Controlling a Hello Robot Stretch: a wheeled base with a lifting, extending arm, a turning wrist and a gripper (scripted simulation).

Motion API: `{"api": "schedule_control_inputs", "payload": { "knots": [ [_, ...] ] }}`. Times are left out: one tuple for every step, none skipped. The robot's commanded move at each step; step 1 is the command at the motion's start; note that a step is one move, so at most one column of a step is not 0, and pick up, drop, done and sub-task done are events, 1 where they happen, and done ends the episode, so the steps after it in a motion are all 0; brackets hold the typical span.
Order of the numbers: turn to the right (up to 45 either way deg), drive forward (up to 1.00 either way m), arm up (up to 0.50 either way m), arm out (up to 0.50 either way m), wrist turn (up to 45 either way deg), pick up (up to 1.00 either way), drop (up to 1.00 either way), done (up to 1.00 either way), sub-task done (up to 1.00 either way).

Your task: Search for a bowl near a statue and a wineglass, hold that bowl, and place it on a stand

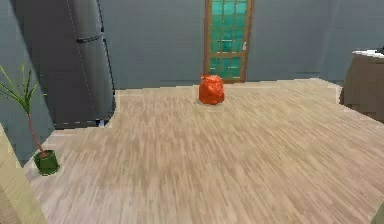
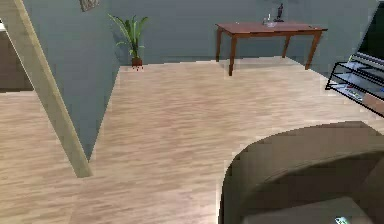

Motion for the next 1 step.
{"api": "schedule_control_inputs", "payload": {
  "knots": [
    [0.0,0.25,0.00,0.00,0.0,0.00,0.00,0.00,0.00]
  ]
}}
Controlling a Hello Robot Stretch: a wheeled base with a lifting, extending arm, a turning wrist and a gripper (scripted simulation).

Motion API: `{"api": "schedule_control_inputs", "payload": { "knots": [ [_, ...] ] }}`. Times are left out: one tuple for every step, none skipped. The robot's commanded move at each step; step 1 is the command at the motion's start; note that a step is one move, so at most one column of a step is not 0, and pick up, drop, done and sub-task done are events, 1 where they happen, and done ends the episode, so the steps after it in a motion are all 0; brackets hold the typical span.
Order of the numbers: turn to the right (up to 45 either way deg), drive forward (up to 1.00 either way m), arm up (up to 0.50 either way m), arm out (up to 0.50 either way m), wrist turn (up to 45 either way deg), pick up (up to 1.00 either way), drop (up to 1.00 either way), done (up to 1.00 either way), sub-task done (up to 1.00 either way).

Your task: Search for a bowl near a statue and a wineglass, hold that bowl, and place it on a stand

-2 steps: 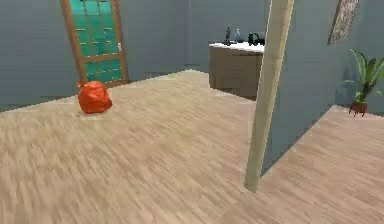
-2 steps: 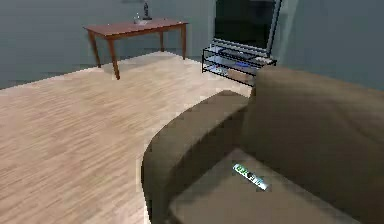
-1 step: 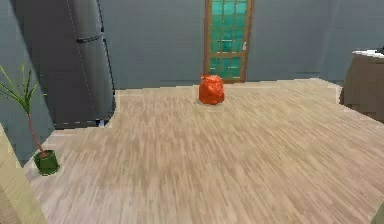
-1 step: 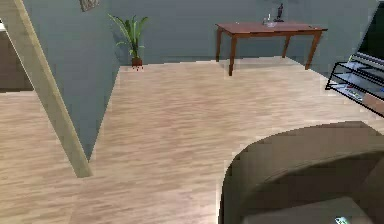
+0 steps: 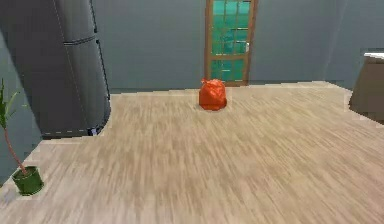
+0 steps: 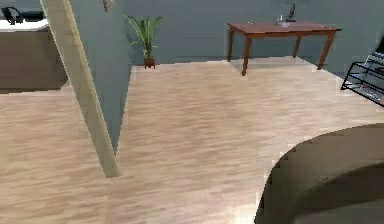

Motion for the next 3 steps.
{"api": "schedule_control_inputs", "payload": {
  "knots": [
    [33.0,0.00,0.00,0.00,0.0,0.00,0.00,0.00,0.00],
    [0.0,1.00,0.00,0.00,0.0,0.00,0.00,0.00,0.00],
    [3.0,0.00,0.00,0.00,0.0,0.00,0.00,0.00,0.00]
  ]
}}
